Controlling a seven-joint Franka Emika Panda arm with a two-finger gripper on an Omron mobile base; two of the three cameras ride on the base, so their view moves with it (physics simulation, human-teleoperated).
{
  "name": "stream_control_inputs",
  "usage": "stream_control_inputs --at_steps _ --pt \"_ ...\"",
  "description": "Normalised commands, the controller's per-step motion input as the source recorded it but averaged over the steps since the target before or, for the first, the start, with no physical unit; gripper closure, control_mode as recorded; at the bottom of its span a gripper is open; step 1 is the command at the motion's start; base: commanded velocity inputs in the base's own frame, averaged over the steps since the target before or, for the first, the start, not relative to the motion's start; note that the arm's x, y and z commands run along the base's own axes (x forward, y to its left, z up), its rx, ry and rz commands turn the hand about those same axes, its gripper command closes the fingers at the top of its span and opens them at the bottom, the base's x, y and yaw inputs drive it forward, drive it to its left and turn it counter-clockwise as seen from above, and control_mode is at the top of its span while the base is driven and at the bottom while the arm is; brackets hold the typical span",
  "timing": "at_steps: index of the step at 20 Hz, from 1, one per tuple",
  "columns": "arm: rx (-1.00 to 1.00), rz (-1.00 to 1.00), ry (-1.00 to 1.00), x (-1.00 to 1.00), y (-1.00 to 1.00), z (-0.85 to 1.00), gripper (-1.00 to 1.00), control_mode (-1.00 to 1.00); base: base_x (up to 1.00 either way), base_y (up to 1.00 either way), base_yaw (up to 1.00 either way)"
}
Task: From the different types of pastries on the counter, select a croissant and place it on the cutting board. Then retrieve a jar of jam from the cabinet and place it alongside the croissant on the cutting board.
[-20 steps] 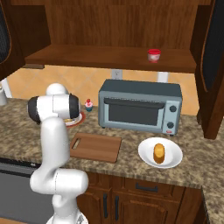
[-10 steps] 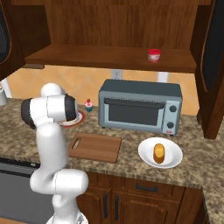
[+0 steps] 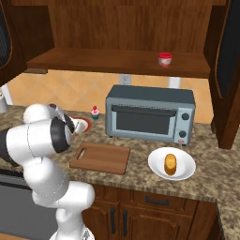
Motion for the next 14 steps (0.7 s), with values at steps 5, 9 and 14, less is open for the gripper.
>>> stream_control_inputs --at_steps 5,9,14 --pt "0.18 0.00 -0.06 -0.61 -0.55 0.69 1.00 -1.00 0.00 0.00 0.00" --pt "0.17 0.00 -0.04 -0.58 -0.60 0.67 1.00 -1.00 0.00 0.00 0.00" --pt "0.04 0.00 -0.09 -0.70 -0.54 0.62 1.00 -1.00 0.00 0.00 0.00"
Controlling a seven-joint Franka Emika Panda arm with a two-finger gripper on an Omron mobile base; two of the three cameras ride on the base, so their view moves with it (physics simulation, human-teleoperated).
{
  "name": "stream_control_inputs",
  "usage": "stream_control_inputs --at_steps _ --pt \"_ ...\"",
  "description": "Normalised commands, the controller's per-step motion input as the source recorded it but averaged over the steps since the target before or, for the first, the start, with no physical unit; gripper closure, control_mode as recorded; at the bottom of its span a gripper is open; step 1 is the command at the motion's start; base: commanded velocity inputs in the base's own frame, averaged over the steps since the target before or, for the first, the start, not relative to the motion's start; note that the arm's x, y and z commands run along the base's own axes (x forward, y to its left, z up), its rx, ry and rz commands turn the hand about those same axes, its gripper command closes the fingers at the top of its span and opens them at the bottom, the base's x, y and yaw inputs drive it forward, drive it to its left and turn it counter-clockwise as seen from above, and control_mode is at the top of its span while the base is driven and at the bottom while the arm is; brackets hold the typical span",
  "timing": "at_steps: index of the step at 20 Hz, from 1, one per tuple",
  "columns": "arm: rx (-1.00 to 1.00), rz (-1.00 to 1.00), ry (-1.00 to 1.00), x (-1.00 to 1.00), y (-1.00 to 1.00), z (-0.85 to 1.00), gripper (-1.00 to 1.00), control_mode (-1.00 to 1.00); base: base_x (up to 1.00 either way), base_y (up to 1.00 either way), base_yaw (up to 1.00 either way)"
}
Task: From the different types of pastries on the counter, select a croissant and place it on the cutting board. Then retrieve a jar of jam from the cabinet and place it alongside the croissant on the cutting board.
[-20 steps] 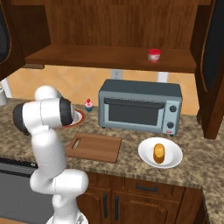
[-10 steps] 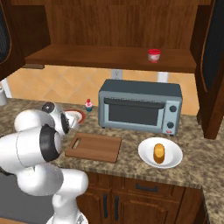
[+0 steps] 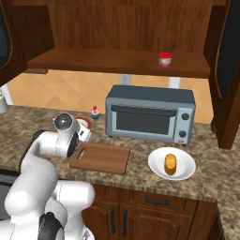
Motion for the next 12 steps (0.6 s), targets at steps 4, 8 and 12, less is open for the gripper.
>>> stream_control_inputs --at_steps 4,8,12 --pt "-0.05 0.00 -0.08 -0.75 -0.42 0.37 1.00 -1.00 0.00 0.00 0.00" --pt "-0.26 0.02 0.07 -0.53 -0.29 -0.23 1.00 -1.00 0.00 0.00 0.00" --pt "-0.10 0.01 0.02 -0.09 -0.15 -0.10 1.00 -1.00 0.00 0.00 0.00"
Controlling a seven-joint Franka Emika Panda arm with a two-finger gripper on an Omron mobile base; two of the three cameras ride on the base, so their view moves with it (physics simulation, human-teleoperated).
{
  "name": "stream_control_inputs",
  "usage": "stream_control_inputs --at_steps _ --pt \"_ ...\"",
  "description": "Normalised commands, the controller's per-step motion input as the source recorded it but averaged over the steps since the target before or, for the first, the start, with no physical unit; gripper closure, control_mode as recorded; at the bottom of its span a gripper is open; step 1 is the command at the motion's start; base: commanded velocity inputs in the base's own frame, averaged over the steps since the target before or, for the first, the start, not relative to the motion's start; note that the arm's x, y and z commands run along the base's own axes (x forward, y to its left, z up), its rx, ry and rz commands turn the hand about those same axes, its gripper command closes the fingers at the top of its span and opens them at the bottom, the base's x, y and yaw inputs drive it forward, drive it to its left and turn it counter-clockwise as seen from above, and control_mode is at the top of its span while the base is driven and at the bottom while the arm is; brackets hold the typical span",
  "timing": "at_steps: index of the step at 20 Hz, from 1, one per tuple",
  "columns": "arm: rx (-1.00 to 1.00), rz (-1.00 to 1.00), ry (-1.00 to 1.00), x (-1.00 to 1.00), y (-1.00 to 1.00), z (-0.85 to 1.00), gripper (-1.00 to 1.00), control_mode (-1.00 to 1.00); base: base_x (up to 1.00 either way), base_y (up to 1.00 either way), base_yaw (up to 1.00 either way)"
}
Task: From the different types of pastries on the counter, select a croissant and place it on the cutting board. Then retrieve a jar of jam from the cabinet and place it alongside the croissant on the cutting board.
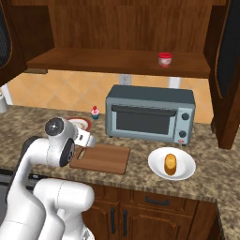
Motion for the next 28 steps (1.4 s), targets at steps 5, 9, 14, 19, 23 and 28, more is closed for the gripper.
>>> stream_control_inputs --at_steps 5,9,14,19,23,28 --pt "-0.01 0.00 0.01 0.00 0.00 -0.28 1.00 -1.00 0.00 0.00 0.00" --pt "-0.08 0.00 0.09 0.00 -0.04 -0.66 1.00 -1.00 0.00 0.00 0.00" --pt "-0.03 0.00 0.04 0.00 -0.09 -0.28 1.00 -1.00 0.00 0.00 0.00" --pt "0.00 0.00 0.00 0.00 -0.11 -0.41 1.00 -1.00 0.00 0.00 0.00" --pt "0.00 0.00 0.00 0.00 -0.04 -0.49 1.00 -1.00 0.00 0.00 0.00" --pt "-0.04 0.00 -0.05 0.00 0.00 -0.69 1.00 -1.00 0.00 0.00 0.00"
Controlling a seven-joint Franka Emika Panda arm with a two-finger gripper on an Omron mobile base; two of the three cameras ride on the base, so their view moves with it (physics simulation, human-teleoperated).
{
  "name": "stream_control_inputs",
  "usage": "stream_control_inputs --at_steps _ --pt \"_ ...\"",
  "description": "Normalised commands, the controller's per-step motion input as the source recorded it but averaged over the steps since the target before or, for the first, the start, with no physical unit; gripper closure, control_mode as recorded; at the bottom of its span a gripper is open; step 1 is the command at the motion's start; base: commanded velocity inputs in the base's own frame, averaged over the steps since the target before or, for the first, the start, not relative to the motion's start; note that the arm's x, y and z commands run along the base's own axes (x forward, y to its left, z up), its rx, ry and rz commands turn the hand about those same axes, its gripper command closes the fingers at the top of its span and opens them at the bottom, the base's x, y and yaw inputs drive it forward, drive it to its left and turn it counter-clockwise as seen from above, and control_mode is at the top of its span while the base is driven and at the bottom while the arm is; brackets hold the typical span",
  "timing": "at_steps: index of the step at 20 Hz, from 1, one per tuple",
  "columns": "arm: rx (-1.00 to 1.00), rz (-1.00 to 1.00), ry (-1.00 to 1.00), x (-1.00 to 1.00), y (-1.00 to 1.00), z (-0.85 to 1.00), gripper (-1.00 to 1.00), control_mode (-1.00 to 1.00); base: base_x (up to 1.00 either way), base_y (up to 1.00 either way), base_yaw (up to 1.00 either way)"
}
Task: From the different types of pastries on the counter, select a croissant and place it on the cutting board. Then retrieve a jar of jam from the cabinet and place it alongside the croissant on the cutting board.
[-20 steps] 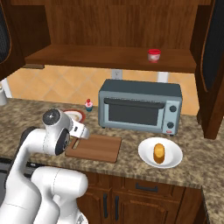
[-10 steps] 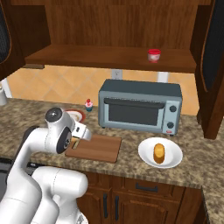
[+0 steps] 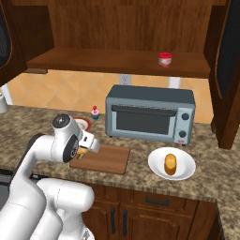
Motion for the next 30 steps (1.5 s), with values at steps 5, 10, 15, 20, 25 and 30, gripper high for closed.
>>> stream_control_inputs --at_steps 5,10,15,20,25,30 --pt "-0.15 0.00 -0.28 0.00 0.00 -0.92 1.00 -1.00 0.00 0.00 0.00" --pt "-0.07 0.00 -0.27 0.00 0.00 -0.97 1.00 -1.00 0.00 0.00 0.00" --pt "-0.02 0.01 -0.15 0.00 -0.01 -1.00 1.00 -1.00 0.00 0.00 0.00" --pt "0.02 0.00 -0.02 0.00 -0.08 -1.00 1.00 -1.00 0.00 0.00 0.00" --pt "0.22 0.01 0.00 0.00 -0.43 -1.00 1.00 -1.00 0.00 0.00 0.00" --pt "0.06 0.00 -0.01 0.00 -0.26 -0.76 1.00 -1.00 0.00 0.00 0.00"
